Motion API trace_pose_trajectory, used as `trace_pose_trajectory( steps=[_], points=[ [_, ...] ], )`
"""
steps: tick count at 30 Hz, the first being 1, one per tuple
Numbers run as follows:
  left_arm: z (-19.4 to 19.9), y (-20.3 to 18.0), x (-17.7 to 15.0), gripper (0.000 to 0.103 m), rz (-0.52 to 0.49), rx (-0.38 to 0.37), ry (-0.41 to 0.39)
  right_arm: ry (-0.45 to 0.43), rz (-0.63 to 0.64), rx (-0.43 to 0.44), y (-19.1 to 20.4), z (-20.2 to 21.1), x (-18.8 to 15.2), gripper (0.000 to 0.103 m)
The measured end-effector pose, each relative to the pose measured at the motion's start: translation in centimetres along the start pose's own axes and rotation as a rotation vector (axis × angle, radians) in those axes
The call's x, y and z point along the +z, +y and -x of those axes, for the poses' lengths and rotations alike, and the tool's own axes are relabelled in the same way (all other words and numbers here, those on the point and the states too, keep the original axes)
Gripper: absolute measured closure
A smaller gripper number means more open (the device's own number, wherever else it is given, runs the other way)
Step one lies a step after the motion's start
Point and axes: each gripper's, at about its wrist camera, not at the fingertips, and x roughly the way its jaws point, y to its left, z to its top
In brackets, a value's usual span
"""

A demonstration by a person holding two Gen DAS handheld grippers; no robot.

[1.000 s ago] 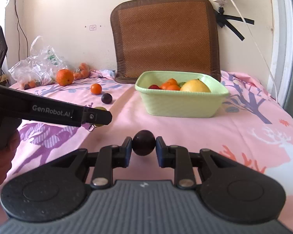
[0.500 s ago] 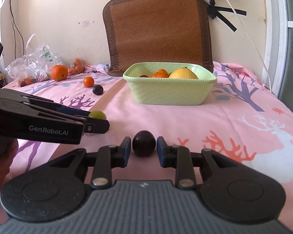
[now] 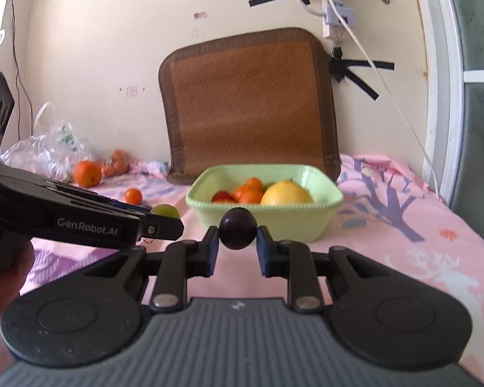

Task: Organize fruits

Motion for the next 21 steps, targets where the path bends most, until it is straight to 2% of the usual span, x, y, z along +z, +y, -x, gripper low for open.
trace_pose_trajectory(
  steps=[3, 6, 12, 16, 19, 21],
  points=[
    [-2.2, 1.0, 3.0, 0.074, 0.034, -0.019, -0.015, -0.022, -0.038, -0.01, -0.9, -2.4, 1.4, 0.075],
    [-4.9, 2.2, 4.8, 0.074, 0.087, -0.02, 0.012, -0.017, -0.043, -0.017, -1.2, -4.9, 2.2, 0.074],
    [-7.8, 4.1, 5.4, 0.07, 0.157, -0.007, 0.048, -0.003, -0.026, -0.04, -0.8, -7.1, 1.9, 0.07],
    [-5.5, 5.8, 4.8, 0.069, 0.212, -0.008, -0.011, -0.06, -0.069, -0.054, -1.5, -5.8, 1.8, 0.07],
    [-2.5, 7.9, 3.6, 0.069, 0.26, 0.028, -0.063, -0.086, -0.11, -0.051, -1.8, -4.8, 1.9, 0.07],
    [-0.4, 9.4, 2.3, 0.069, 0.272, 0.086, -0.079, -0.095, -0.122, -0.027, -1.3, -4.1, 1.8, 0.071]
  ],
)
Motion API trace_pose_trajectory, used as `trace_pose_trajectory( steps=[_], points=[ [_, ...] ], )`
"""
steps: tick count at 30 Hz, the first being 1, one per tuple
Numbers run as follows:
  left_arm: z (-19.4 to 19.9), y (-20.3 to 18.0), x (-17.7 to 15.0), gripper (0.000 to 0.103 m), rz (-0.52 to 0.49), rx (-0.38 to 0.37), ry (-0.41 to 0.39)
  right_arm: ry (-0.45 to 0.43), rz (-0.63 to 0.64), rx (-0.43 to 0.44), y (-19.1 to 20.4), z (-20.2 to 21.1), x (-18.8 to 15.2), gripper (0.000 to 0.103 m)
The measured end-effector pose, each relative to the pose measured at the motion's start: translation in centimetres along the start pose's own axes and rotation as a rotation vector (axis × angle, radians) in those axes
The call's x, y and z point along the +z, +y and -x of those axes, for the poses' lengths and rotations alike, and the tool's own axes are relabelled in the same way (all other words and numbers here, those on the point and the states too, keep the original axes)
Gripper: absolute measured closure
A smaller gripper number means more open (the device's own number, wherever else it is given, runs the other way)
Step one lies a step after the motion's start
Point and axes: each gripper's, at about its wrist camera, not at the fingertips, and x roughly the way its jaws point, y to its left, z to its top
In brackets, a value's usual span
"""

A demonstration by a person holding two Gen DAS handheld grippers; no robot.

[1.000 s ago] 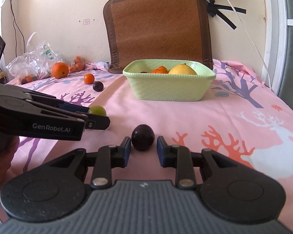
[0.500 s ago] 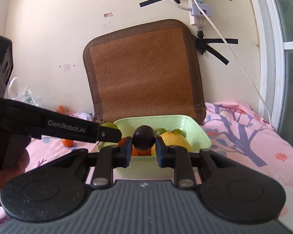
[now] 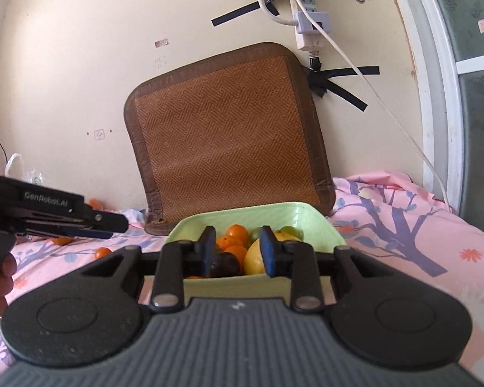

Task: Organize fruits

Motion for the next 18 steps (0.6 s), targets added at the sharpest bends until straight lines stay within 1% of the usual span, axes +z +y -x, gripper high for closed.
trace_pose_trajectory(
  steps=[3, 5, 7, 11, 12, 13, 18],
  points=[
    [2.2, 2.7, -1.7, 0.068, -0.009, 0.107, 0.001, 0.009, 0.004, 0.073, 1.8, 1.1, -0.5, 0.07],
    [2.9, 3.8, -2.9, 0.068, -0.032, 0.173, 0.024, 0.063, 0.016, 0.152, 3.5, 1.2, -1.0, 0.07],
    [3.3, 4.6, -4.0, 0.068, -0.045, 0.21, 0.039, 0.115, 0.02, 0.221, 5.1, 1.0, -1.6, 0.071],
    [3.7, 5.4, -5.6, 0.068, -0.047, 0.225, 0.051, 0.205, 0.014, 0.263, 7.7, 0.0, -2.7, 0.07],
    [3.8, 5.5, -5.6, 0.069, -0.041, 0.216, 0.057, 0.231, 0.005, 0.266, 8.0, -0.3, -2.8, 0.07],
    [3.9, 5.4, -5.6, 0.069, -0.044, 0.215, 0.047, 0.25, -0.005, 0.266, 8.1, -0.5, -2.9, 0.07],
    [3.7, 5.1, -6.0, 0.069, -0.052, 0.217, 0.066, 0.328, -0.091, 0.23, 7.3, -1.3, -3.4, 0.07]
  ],
)
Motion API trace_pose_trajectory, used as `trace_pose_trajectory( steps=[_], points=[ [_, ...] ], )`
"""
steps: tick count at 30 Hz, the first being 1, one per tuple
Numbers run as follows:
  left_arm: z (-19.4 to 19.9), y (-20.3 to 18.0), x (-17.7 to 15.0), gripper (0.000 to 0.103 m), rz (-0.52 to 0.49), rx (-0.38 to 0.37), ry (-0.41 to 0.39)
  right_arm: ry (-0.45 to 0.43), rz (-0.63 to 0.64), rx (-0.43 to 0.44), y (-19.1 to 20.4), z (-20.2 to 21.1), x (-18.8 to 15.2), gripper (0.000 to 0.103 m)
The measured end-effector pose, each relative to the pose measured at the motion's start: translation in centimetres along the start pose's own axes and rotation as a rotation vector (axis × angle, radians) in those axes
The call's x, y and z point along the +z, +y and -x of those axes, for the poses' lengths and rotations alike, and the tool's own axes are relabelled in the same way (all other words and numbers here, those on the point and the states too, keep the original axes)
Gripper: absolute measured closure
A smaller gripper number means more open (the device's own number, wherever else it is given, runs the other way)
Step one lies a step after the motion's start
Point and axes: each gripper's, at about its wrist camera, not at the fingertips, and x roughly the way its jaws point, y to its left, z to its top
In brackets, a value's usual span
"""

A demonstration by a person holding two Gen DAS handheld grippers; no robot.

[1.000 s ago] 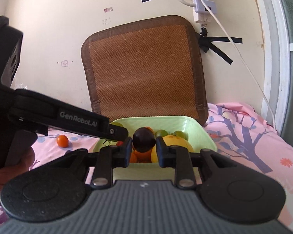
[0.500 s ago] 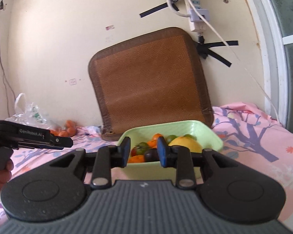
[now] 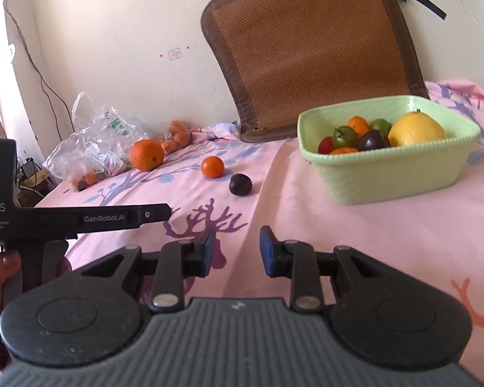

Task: Organize fruits

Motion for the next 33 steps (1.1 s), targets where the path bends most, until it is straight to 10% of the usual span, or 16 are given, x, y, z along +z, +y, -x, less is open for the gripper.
trace_pose_trajectory(
  steps=[33],
  points=[
    [1.0, -0.5, -0.4, 0.063, -0.027, 0.005, -0.062, -0.128, -0.19, -0.273, -1.8, 2.2, -1.0, 0.07]
  ],
)
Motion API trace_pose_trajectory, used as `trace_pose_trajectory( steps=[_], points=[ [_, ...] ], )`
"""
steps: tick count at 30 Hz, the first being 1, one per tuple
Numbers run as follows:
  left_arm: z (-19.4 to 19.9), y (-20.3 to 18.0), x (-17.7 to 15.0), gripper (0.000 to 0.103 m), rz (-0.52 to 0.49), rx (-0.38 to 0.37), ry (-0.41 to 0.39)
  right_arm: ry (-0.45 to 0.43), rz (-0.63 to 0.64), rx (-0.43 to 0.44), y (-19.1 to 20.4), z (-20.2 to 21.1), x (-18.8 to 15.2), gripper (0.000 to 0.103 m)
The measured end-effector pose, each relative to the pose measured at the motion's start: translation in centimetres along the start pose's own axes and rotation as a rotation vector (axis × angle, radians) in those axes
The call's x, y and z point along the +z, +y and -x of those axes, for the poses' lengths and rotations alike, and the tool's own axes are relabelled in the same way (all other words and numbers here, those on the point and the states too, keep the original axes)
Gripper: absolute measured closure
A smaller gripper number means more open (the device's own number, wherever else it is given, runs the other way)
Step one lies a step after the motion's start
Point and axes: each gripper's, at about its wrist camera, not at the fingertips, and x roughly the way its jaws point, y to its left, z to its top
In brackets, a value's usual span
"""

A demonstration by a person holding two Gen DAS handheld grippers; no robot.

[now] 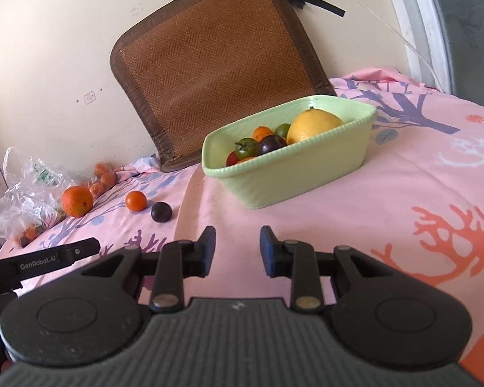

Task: Organize fruits

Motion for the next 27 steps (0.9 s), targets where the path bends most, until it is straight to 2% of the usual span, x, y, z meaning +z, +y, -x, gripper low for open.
trace_pose_trajectory(
  steps=[9, 13, 14, 16, 17, 18, 20, 23, 27],
  points=[
    [0.8, -0.6, -0.1, 0.048, -0.04, 0.044, -0.047, -0.055, -0.046, -0.057, -0.6, 0.8, -0.1, 0.07],
    [1.3, -1.1, -0.3, 0.044, -0.068, 0.075, -0.067, -0.091, -0.04, -0.071, -0.4, 1.4, -0.3, 0.07],
    [1.4, -1.1, -0.3, 0.04, -0.071, 0.086, -0.075, -0.102, -0.036, -0.075, -0.3, 1.6, -0.4, 0.07],
    [1.8, -1.1, -0.3, 0.023, -0.074, 0.118, -0.105, -0.131, -0.018, -0.081, -0.1, 2.1, -0.5, 0.068],
    [2.0, -1.2, -0.4, 0.012, -0.075, 0.13, -0.122, -0.146, -0.007, -0.083, 0.1, 2.3, -0.5, 0.061],
    [2.5, -1.3, -0.4, 0.006, -0.081, 0.138, -0.149, -0.159, 0.007, -0.086, 0.3, 2.4, -0.6, 0.058],
    [3.2, -1.6, -0.7, 0.0, -0.096, 0.158, -0.195, -0.18, 0.036, -0.091, 0.8, 2.7, -0.7, 0.058],
    [3.9, -2.0, -0.9, 0.0, -0.114, 0.166, -0.238, -0.2, 0.085, -0.102, 1.3, 3.0, -0.7, 0.058],
    [3.6, -2.0, -0.7, 0.0, -0.124, 0.155, -0.213, -0.224, 0.124, -0.144, 2.0, 3.2, -1.0, 0.055]
  ],
)
